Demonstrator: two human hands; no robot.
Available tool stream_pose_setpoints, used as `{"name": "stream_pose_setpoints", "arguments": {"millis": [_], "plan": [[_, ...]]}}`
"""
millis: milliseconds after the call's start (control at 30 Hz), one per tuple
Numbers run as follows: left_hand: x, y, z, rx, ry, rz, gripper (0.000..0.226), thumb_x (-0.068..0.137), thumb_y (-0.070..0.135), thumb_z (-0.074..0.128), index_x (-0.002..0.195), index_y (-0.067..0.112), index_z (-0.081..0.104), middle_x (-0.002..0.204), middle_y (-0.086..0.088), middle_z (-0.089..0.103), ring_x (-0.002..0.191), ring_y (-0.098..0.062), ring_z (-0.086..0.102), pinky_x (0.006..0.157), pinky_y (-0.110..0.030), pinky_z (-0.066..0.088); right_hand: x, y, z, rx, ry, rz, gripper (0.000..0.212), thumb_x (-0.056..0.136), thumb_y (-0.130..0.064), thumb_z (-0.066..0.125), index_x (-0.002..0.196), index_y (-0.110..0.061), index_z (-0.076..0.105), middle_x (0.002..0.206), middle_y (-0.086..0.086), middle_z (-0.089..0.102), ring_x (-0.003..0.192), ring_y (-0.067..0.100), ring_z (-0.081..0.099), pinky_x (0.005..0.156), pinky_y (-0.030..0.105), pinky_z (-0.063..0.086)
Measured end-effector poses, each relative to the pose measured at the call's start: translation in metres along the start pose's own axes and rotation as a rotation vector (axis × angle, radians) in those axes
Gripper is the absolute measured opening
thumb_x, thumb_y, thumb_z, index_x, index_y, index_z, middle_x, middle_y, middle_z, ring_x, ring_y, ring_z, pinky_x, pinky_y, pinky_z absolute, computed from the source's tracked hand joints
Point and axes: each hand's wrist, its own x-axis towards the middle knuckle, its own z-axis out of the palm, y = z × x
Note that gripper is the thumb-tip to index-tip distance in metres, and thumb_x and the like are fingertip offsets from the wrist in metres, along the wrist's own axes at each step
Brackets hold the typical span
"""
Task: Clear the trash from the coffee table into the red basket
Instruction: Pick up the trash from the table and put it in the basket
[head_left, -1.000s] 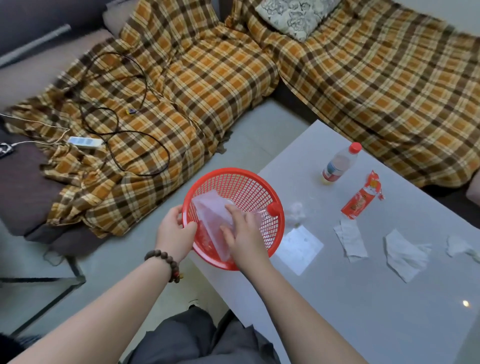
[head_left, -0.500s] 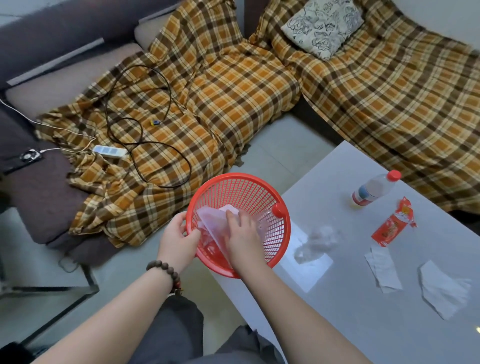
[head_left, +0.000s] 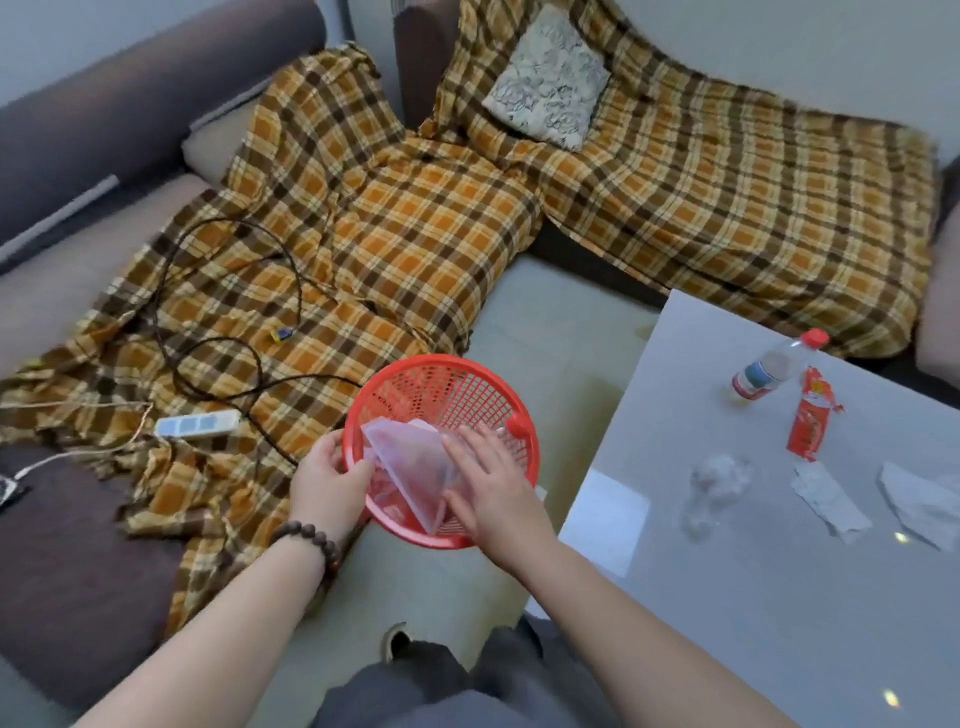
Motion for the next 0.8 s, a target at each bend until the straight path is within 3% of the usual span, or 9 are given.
{"name": "stream_pose_setpoints", "arguments": {"millis": [100,200,500,600,800], "plan": [[0.023,0.009,-0.006,0.049,0.009,0.014,0.027,0.087,0.004,0.061,0.111,0.016,0.061,0.103,-0.012,0.072,0.097,-0.03,0.07,0.09,-0.048,0.054,0.002,-0.005,-0.009,0.074,0.136,0.061,0.057,0.094,-0.03,0.052,0.146,-0.019,0.032,0.156,0.007,0.025,0.147,0.022,0.011,0.119,0.029,0.005],[0.043,0.017,0.001,0.056,-0.033,0.002,0.029,0.087,0.006,0.063,0.116,0.009,0.062,0.105,-0.017,0.072,0.098,-0.032,0.069,0.092,-0.051,0.053,-0.006,0.018,-0.02,0.095,0.237,0.269,0.058,0.094,-0.032,0.053,0.146,-0.023,0.032,0.156,0.004,0.025,0.147,0.019,0.012,0.119,0.03,0.009],[0.082,0.055,0.069,0.168,-0.245,0.078,0.038,0.082,0.012,0.063,0.12,0.015,0.063,0.099,-0.008,0.074,0.092,-0.028,0.071,0.086,-0.047,0.056,-0.063,0.154,-0.035,0.16,0.456,1.047,0.06,0.092,-0.029,0.055,0.145,-0.016,0.029,0.153,0.012,0.028,0.141,0.028,0.022,0.113,0.038,0.025],[0.098,0.073,0.102,0.227,-0.296,0.114,0.031,0.083,0.013,0.061,0.112,0.021,0.064,0.093,0.0,0.074,0.086,-0.024,0.071,0.078,-0.041,0.057,-0.062,0.192,-0.026,0.196,0.472,1.17,0.065,0.091,-0.031,0.057,0.147,-0.017,0.026,0.154,0.015,0.023,0.142,0.031,0.019,0.114,0.041,0.024],[0.147,0.126,0.195,0.396,-0.401,0.221,0.029,0.084,0.008,0.059,0.112,0.018,0.063,0.088,-0.003,0.072,0.078,-0.025,0.068,0.076,-0.043,0.057,-0.049,0.279,-0.022,0.281,0.533,1.373,0.072,0.088,-0.036,0.063,0.148,-0.022,0.025,0.156,0.018,0.016,0.144,0.033,0.015,0.115,0.042,0.023]]}}
